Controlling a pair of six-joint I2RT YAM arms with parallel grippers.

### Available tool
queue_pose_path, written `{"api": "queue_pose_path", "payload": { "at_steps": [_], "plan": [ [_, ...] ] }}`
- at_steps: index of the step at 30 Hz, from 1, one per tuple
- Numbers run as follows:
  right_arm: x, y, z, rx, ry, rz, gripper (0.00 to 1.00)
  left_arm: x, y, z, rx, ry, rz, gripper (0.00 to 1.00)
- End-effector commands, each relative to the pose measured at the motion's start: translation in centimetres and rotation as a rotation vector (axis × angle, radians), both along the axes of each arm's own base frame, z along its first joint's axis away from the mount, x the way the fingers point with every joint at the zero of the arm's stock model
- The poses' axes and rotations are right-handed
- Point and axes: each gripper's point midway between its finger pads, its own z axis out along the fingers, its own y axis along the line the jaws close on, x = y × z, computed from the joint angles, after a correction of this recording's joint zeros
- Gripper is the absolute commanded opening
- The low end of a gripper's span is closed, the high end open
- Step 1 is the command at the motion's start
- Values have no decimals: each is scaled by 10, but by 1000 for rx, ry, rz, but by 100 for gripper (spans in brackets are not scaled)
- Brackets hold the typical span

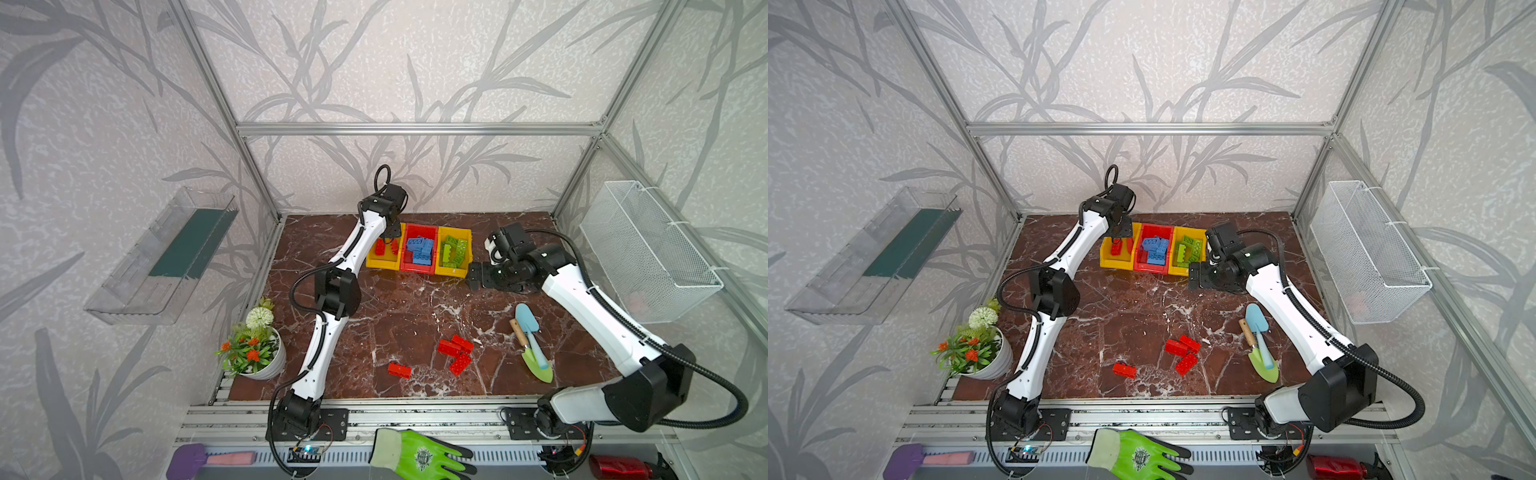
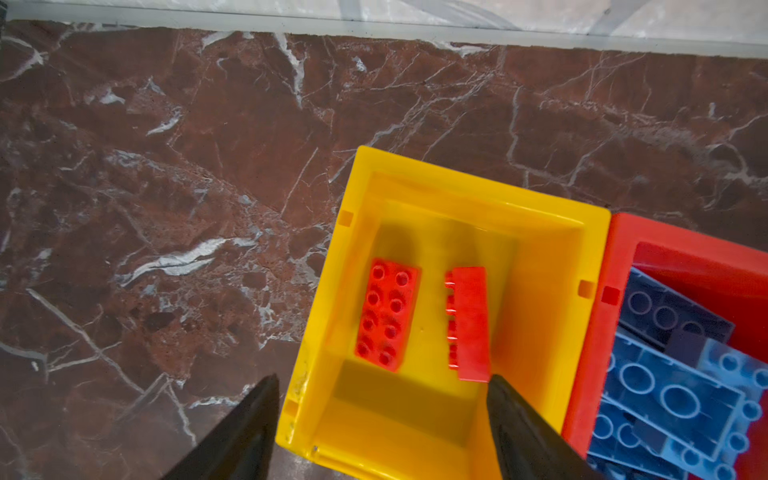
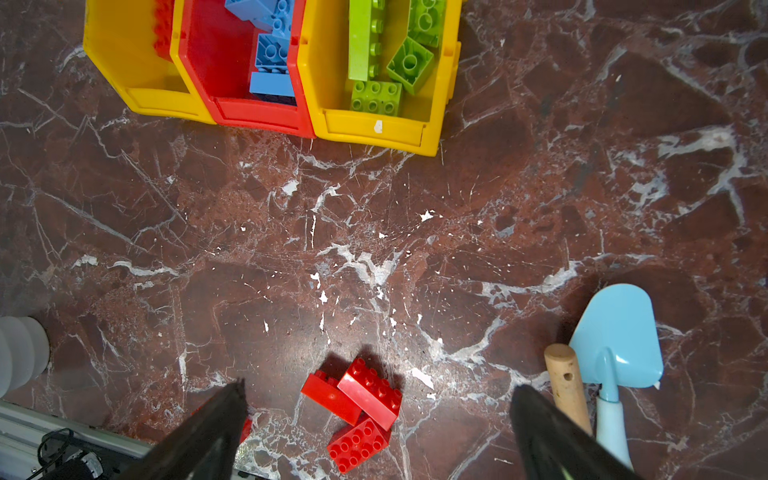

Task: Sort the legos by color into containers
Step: 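Lower the left gripper to a nearer red brick while the right gripper shifts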

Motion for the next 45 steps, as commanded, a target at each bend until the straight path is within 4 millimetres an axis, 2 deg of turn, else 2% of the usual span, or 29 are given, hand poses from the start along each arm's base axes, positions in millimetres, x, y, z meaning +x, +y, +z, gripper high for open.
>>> {"api": "queue_pose_path", "payload": {
  "at_steps": [1,5,8,12,18,22,26,29,32,38,45],
  "plan": [
    [3,0,8,2,-12,-4,99,2,-3,10,-10,-19,-24,80],
    [-1,-1,8,8,-15,-6,99,-6,-11,35,-73,-38,-50,80],
    [-9,-2,6,19,-6,-1,99,-21,-14,51,-110,-37,-53,79],
    [-28,-7,-1,27,19,9,99,-61,-19,54,-120,8,-74,79],
    [-67,-20,-20,35,58,13,99,-156,-27,44,-142,91,-122,84],
    [-88,-23,-31,44,74,33,99,-228,-32,28,-132,141,-181,90],
    [-102,-19,-36,63,77,63,99,-295,-38,12,-173,187,-236,91],
    [-111,-13,-36,63,70,95,99,-335,-40,2,-190,203,-260,92],
    [-119,-8,-35,52,63,122,99,-365,-38,-10,-214,209,-236,92],
    [-138,-5,-37,40,62,148,99,-402,-45,-31,-231,193,-251,96],
    [-150,-11,-38,35,70,138,99,-415,-52,-49,-179,207,-287,97]
  ]
}}
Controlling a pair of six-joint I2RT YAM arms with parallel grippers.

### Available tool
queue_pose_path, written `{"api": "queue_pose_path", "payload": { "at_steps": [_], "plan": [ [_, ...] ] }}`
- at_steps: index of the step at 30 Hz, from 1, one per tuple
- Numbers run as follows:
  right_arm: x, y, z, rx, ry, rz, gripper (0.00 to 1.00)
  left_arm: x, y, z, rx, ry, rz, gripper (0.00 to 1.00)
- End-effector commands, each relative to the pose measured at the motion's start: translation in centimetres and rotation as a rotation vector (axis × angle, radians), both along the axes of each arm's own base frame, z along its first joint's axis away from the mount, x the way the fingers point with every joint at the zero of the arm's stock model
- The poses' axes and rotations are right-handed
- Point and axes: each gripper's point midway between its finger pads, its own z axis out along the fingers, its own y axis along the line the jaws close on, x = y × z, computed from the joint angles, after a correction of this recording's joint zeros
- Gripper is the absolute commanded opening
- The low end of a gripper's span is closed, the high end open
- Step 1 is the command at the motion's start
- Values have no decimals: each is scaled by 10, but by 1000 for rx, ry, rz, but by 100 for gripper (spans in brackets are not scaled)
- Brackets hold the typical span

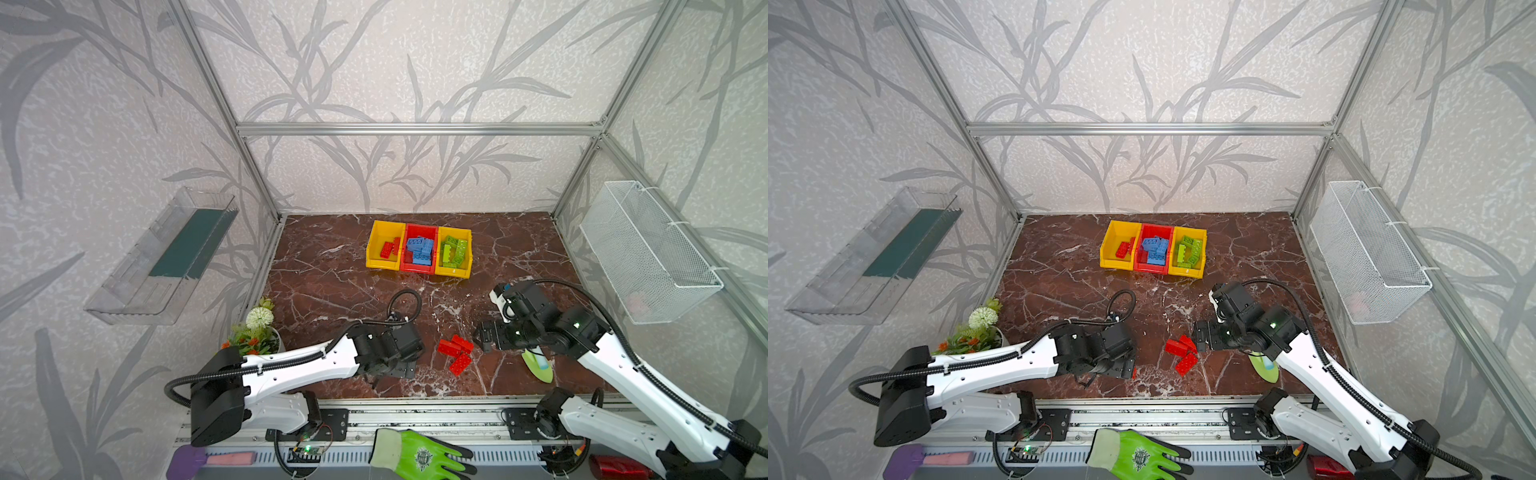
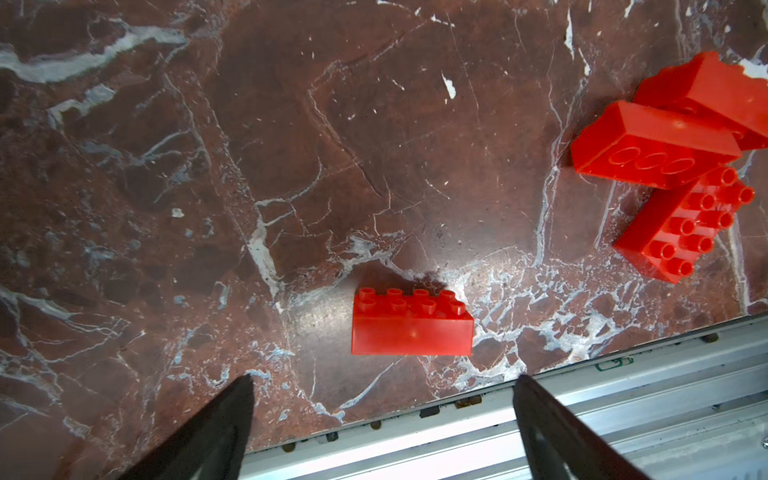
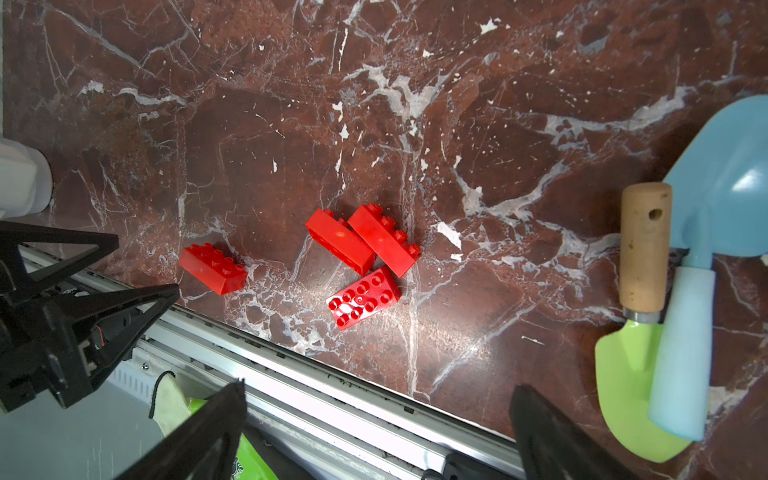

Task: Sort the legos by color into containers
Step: 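Lower the left gripper to a nearer red brick while the right gripper shifts, then close the left gripper on the red brick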

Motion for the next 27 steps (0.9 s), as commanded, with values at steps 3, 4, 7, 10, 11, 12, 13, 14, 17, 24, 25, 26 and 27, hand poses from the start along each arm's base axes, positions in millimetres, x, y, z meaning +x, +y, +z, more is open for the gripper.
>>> {"api": "queue_pose_path", "payload": {
  "at_steps": [3,4,7,10,11,12,13,14,17,24,25,26,27],
  "plan": [
    [-8,-11,-2,-36,13,-35,99,4,4,-7,2,-33,61,97],
    [-9,-12,-1,-38,9,-39,99,3,4,-9,4,-30,60,98],
    [-11,-12,-2,-32,7,-54,99,0,1,-12,-5,-11,53,98],
    [-13,-13,-5,-26,12,-64,99,-3,-1,-15,-2,6,44,98],
    [-14,-13,-7,-26,14,-65,99,-4,0,-16,3,9,45,98],
    [-14,-12,-8,-27,18,-64,99,-5,0,-17,3,10,45,97],
    [-15,-12,-8,-29,21,-61,99,-6,0,-18,2,9,46,97],
    [-15,-13,-8,-32,22,-59,99,-7,1,-20,-2,7,52,98],
    [-15,-13,-7,-38,20,-49,99,-7,-2,-23,-17,6,59,97],
    [-20,-17,-8,-50,25,-37,99,-5,-16,-33,22,19,20,97],
    [-20,-17,-8,-50,22,-39,99,-6,-18,-36,31,27,13,97],
    [-21,-19,-7,-51,20,-41,99,-7,-19,-40,42,35,7,97],
    [-22,-20,-7,-52,17,-43,99,-8,-20,-43,47,43,4,97]
  ]
}}
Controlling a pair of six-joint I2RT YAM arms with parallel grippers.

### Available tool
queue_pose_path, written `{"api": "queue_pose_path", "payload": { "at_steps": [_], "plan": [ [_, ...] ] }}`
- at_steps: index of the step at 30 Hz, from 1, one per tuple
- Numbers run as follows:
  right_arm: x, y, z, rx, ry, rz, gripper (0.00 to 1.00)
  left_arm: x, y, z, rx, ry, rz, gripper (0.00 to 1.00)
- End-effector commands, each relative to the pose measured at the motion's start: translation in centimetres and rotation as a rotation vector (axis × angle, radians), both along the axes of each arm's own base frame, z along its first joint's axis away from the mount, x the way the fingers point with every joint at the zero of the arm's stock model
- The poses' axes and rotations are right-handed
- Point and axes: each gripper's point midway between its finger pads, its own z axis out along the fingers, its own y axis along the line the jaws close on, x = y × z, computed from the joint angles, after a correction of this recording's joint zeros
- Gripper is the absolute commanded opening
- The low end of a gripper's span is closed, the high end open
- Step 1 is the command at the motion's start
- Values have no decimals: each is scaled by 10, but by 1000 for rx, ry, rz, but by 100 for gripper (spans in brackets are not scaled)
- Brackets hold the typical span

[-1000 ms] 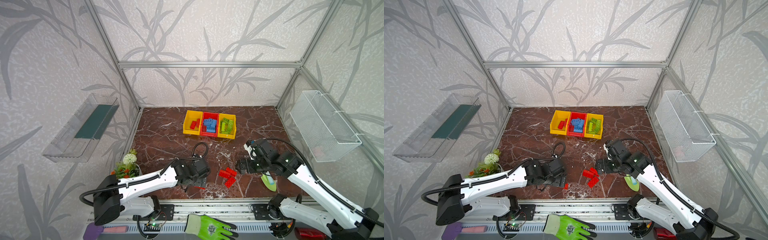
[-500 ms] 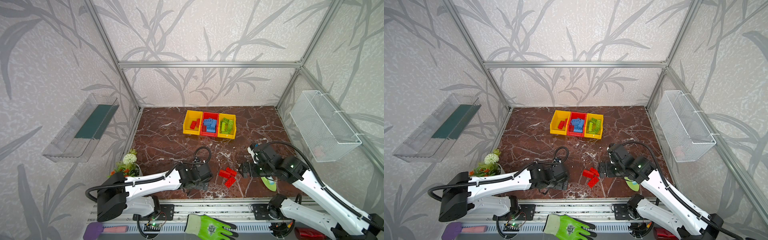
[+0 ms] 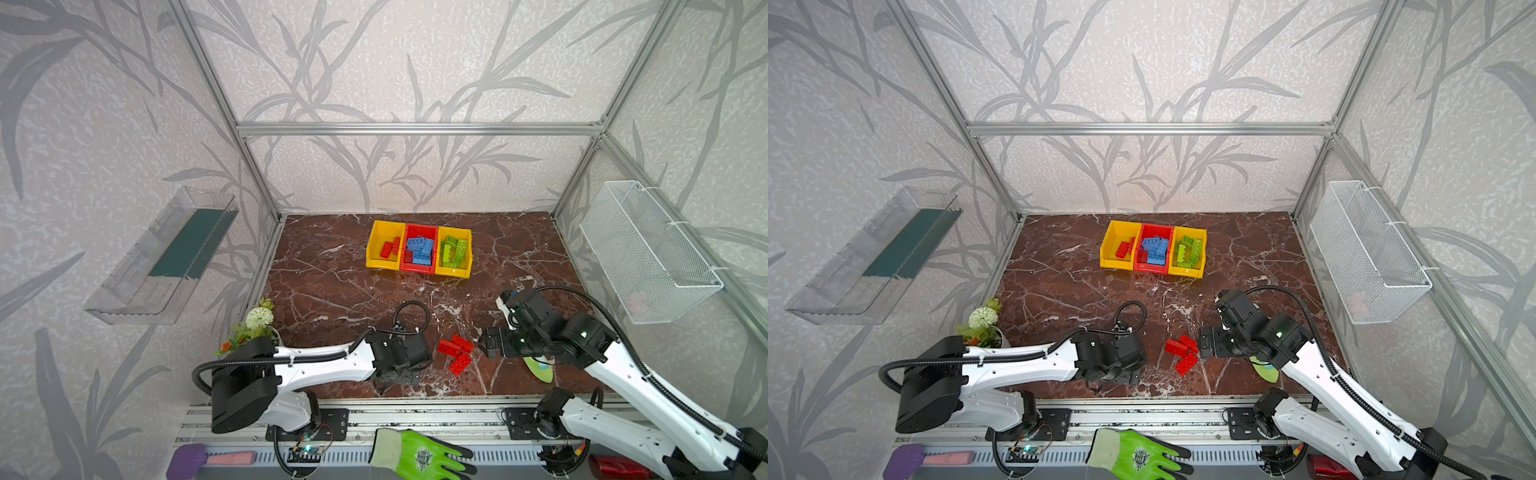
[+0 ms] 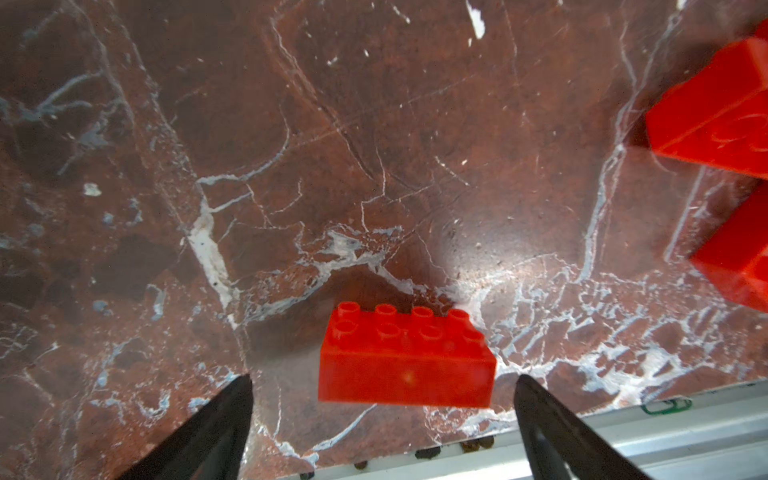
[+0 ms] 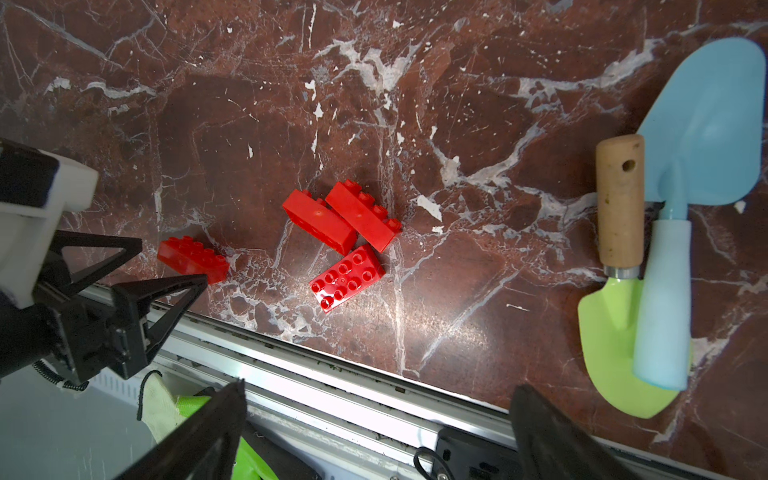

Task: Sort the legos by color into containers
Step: 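Close the left gripper on the red brick, then lift the red brick and carry it over the yellow bin with the left gripper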

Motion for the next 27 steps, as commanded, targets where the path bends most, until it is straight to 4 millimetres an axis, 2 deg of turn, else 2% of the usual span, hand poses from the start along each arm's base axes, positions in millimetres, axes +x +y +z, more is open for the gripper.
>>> {"api": "queue_pose_path", "payload": {
  "at_steps": [1,9,21,24,27],
  "plan": [
    [-8,-10,-2,-29,3,-1,99,1,-11,-2,-3,5,-16,97],
    [-14,-17,-5,-26,-2,-23,99,3,-10,-13,33,4,-18,93],
    [-14,-19,-2,-30,-6,-24,99,7,-6,-18,96,-3,-30,57],
    [-14,-19,0,-27,-9,-26,99,9,-4,-13,111,-10,-31,52],
    [-12,-18,4,-25,-17,-26,99,16,2,3,153,-33,-36,46]
  ]
}}
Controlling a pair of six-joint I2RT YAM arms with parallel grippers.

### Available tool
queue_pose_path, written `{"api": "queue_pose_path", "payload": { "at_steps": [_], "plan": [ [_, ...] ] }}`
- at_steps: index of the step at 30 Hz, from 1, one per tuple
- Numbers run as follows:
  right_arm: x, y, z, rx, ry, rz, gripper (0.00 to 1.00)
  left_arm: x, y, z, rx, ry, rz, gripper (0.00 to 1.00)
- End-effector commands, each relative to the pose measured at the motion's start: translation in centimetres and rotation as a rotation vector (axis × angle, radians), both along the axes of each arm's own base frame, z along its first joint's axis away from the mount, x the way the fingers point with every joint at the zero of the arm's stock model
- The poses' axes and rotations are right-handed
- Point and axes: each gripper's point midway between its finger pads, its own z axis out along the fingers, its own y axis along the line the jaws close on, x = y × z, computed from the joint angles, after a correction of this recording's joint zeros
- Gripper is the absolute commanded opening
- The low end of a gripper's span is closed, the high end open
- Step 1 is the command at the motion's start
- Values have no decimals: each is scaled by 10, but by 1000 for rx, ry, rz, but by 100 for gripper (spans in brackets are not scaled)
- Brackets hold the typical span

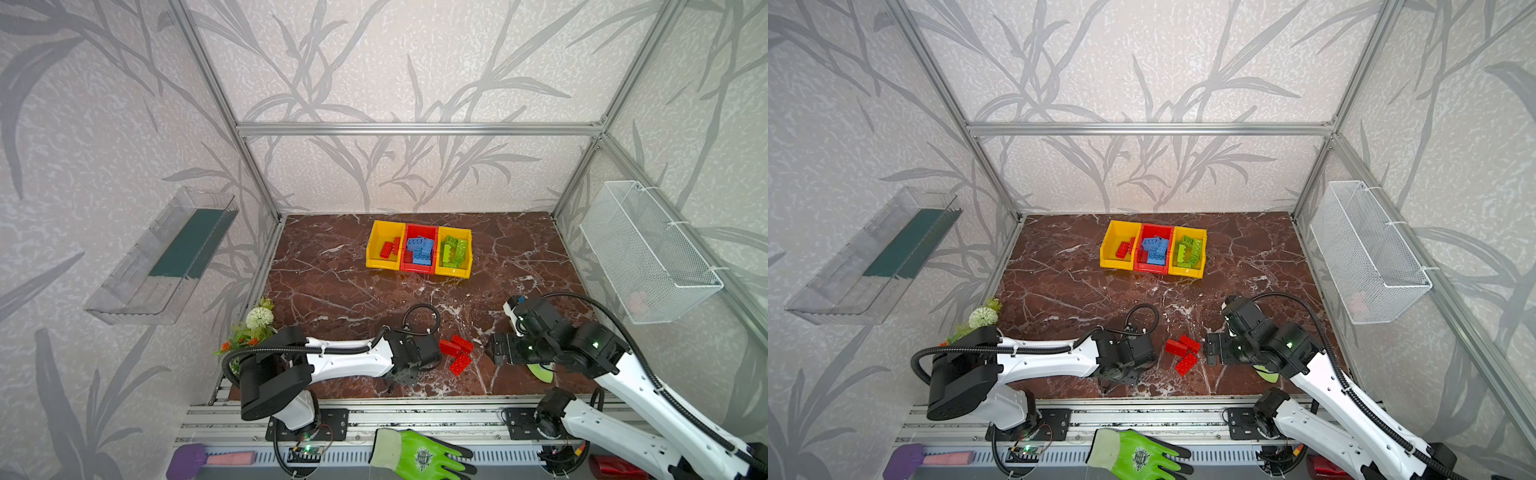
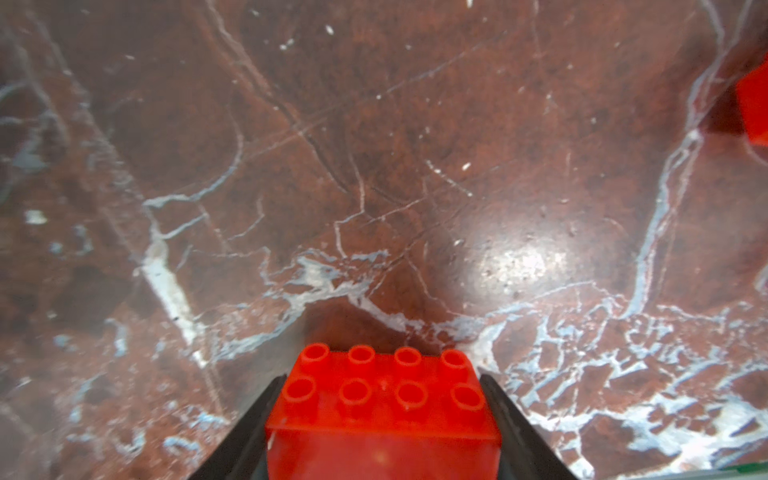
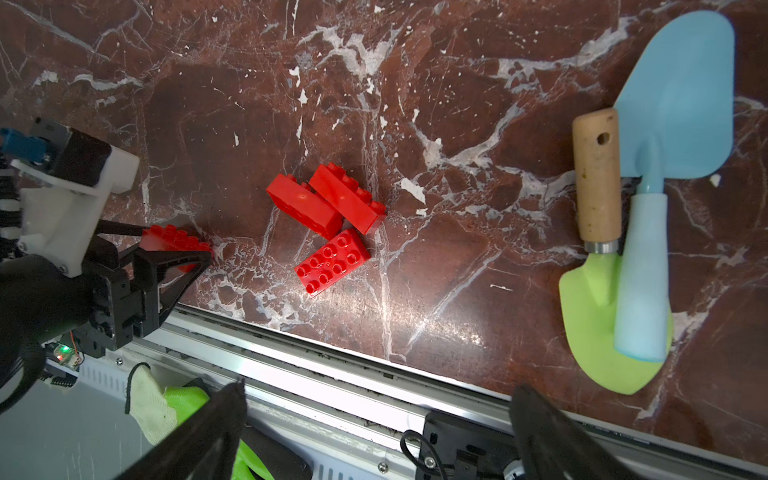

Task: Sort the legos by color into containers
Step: 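Lift the red brick and carry it over the yellow bin with the left gripper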

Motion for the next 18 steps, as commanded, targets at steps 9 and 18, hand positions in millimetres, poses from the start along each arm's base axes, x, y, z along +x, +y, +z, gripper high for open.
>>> {"api": "queue_pose_path", "payload": {
  "at_steps": [9,18],
  "plan": [
    [9,-1,17,-24,-28,-18,99,82,36,80,40,-104,103,44],
    [35,11,28,-49,-50,-34,99,211,49,126,16,-163,139,44]
  ]
}}
